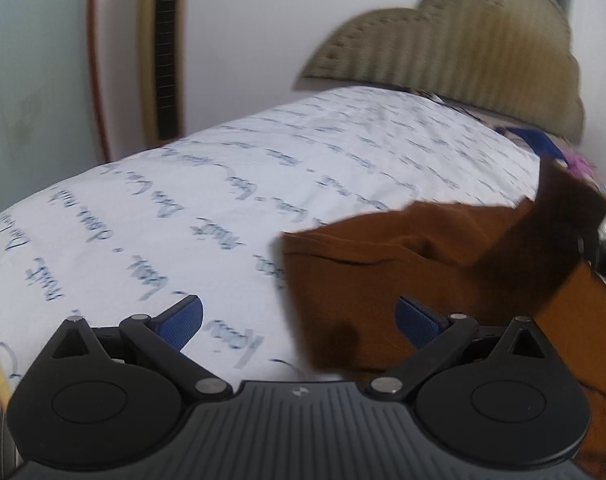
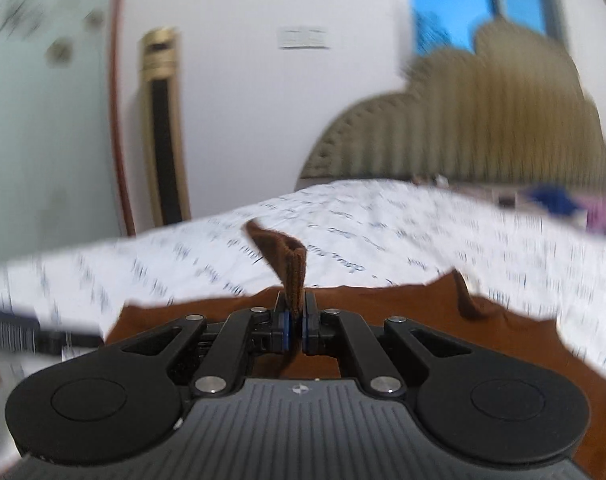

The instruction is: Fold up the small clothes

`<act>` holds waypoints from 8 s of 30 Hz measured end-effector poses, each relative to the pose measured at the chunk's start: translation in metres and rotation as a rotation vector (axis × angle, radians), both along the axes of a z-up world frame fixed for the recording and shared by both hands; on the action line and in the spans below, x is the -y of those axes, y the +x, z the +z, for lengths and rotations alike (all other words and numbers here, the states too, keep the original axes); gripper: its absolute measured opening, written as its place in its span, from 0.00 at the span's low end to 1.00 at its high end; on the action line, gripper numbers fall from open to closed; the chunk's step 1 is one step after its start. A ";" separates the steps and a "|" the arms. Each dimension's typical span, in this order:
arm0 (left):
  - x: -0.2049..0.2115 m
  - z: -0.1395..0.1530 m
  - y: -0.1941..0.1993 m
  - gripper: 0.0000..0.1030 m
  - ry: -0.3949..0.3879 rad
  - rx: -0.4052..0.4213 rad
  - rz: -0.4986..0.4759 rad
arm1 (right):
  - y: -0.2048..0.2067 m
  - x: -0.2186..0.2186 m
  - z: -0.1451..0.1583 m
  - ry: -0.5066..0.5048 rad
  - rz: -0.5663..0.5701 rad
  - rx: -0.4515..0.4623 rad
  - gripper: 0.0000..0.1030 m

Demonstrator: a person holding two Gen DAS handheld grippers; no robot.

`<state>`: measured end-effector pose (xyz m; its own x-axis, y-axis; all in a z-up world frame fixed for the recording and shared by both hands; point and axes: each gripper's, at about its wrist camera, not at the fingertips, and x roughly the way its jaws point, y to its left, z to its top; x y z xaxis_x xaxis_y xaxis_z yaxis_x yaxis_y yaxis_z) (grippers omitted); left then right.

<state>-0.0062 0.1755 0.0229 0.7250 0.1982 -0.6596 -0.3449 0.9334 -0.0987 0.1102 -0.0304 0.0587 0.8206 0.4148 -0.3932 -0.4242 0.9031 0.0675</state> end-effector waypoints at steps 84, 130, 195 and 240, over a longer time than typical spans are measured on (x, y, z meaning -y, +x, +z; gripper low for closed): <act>-0.018 -0.032 0.142 0.99 -0.394 -0.032 -0.227 | -0.016 0.276 -0.102 0.494 -0.646 -0.302 0.14; 0.045 -0.040 0.120 0.71 0.292 -0.018 -0.300 | -0.065 0.202 -0.081 -0.108 -0.581 -0.194 0.75; 0.096 -0.063 0.033 0.97 0.174 0.013 -0.271 | -0.086 0.186 -0.108 -0.068 -0.572 -0.253 1.00; 0.102 -0.055 0.014 0.97 0.207 -0.018 -0.292 | -0.143 0.176 -0.091 0.004 -0.538 -0.262 1.00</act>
<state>0.0080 0.0737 -0.0318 0.7596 0.1150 -0.6402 -0.0603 0.9925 0.1067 -0.0332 -0.2060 -0.0327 0.7919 -0.0302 -0.6099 0.1237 0.9860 0.1118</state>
